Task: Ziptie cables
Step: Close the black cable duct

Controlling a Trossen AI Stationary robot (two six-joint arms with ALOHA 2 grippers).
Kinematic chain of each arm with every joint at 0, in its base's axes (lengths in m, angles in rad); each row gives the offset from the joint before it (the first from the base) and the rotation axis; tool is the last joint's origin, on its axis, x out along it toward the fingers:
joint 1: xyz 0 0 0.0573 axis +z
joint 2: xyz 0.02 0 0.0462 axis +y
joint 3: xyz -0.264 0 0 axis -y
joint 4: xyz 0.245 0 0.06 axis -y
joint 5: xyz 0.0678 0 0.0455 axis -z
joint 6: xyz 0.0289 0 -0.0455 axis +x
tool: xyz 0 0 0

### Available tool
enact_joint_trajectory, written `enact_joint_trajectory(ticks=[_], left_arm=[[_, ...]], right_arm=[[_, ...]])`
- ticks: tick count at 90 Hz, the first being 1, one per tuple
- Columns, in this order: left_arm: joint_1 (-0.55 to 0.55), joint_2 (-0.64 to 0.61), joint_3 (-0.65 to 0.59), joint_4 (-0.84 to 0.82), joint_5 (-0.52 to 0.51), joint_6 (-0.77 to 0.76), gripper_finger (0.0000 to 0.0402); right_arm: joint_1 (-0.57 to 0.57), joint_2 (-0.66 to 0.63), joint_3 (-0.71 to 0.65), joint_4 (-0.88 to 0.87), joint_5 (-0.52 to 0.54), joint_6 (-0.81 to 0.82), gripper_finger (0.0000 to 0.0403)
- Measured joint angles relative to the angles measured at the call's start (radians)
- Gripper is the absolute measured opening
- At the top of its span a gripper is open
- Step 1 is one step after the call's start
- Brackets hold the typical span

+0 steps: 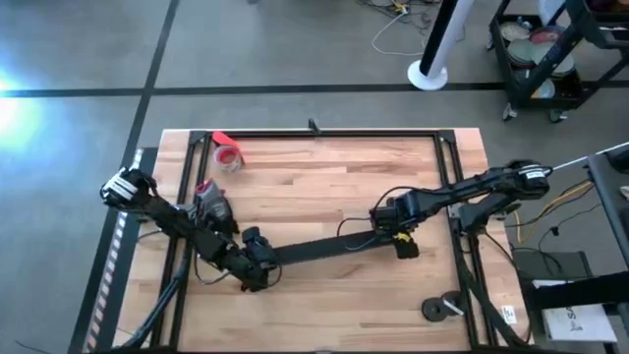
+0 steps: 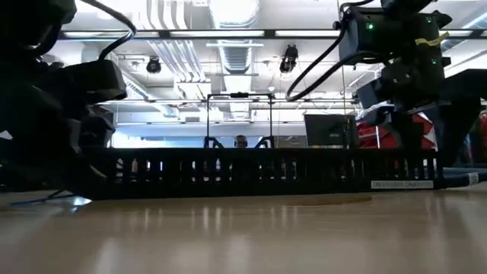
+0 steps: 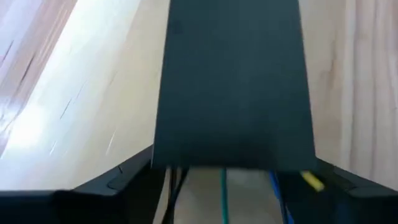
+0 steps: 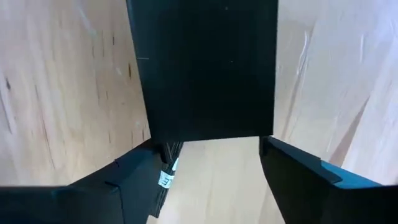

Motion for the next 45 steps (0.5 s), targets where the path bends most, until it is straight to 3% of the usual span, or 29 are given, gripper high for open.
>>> enact_joint_trajectory(ticks=[15,28,37,45], left_arm=[[0.003,-0.137,0.0,-0.151,0.018,-0.075,0.0281],[0.003,-0.253,0.075,-0.363,0.013,-0.219,0.0274],[0.003,-0.295,0.124,-0.373,-0.071,-0.225,0.0264],[0.005,-0.299,0.156,-0.288,-0.181,-0.13,0.0255]], right_arm=[[0.0,-0.018,-0.005,-0.013,-0.003,0.019,0.0285],[0.0,-0.073,-0.008,-0.014,-0.003,0.026,0.03],[0.0,-0.131,-0.008,-0.012,0.015,0.034,0.0303],[0.0,-0.181,-0.008,-0.01,0.029,0.039,0.0304]])
